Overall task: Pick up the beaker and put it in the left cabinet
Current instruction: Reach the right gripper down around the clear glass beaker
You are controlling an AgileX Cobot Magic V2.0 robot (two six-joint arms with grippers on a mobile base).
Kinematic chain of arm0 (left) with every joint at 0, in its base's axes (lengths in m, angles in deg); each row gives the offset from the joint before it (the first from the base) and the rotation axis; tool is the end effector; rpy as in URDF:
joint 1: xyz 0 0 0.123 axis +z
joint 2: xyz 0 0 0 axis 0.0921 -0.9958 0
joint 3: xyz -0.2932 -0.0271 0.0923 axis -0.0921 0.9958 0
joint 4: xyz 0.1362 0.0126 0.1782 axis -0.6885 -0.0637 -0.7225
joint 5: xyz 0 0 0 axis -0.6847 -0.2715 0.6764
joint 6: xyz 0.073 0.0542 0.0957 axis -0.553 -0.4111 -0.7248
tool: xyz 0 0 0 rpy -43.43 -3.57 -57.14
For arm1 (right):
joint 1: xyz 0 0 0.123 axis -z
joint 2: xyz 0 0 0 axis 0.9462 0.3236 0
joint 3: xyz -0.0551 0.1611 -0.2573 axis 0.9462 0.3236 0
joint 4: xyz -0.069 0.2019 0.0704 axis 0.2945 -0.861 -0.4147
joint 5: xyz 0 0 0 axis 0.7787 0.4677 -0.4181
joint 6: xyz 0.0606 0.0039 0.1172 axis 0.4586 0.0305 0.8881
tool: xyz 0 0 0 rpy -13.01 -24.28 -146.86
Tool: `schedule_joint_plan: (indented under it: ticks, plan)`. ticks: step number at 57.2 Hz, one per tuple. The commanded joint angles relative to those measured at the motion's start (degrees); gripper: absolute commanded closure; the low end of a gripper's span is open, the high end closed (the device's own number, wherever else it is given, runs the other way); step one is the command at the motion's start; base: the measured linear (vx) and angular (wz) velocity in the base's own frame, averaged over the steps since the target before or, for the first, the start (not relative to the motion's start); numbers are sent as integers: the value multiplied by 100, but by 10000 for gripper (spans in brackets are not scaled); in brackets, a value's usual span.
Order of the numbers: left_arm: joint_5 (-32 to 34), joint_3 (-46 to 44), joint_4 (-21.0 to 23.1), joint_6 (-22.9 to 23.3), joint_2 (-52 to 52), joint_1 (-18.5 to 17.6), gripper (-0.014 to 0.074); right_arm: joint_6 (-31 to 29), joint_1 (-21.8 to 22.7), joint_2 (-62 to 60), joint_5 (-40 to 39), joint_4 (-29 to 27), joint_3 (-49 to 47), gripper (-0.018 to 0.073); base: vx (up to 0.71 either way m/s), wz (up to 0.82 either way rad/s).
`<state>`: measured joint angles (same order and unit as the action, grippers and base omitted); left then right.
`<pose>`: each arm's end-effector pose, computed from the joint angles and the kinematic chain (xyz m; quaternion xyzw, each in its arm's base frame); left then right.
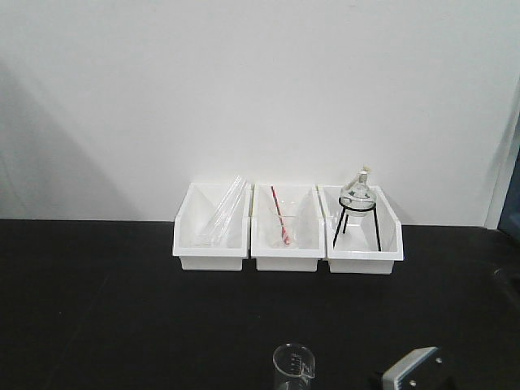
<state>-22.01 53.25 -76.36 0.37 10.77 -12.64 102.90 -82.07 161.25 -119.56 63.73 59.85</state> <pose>0.0461 -0.0060 0.2051 0.0666 0.6835 -0.0230 0.7265 0.2839 0.1109 0.1732 -0.2801 0.7931 0.1737 0.5122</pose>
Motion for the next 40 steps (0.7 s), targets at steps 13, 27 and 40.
schedule_joint_plan:
  ticks: [13, 27, 40]
  plan:
    - [479, 93, 42, 19, 103, -9, 595, -42, -436, 996, -468, -379, -1088, -45, 0, 0]
    - [479, 93, 42, 19, 103, -9, 595, -21, -636, 1590, -463, -404, -1802, -41, 0, 0]
    - [479, 93, 42, 19, 103, -9, 595, -21, -877, 1973, -448, -510, -2370, -35, 0, 0]
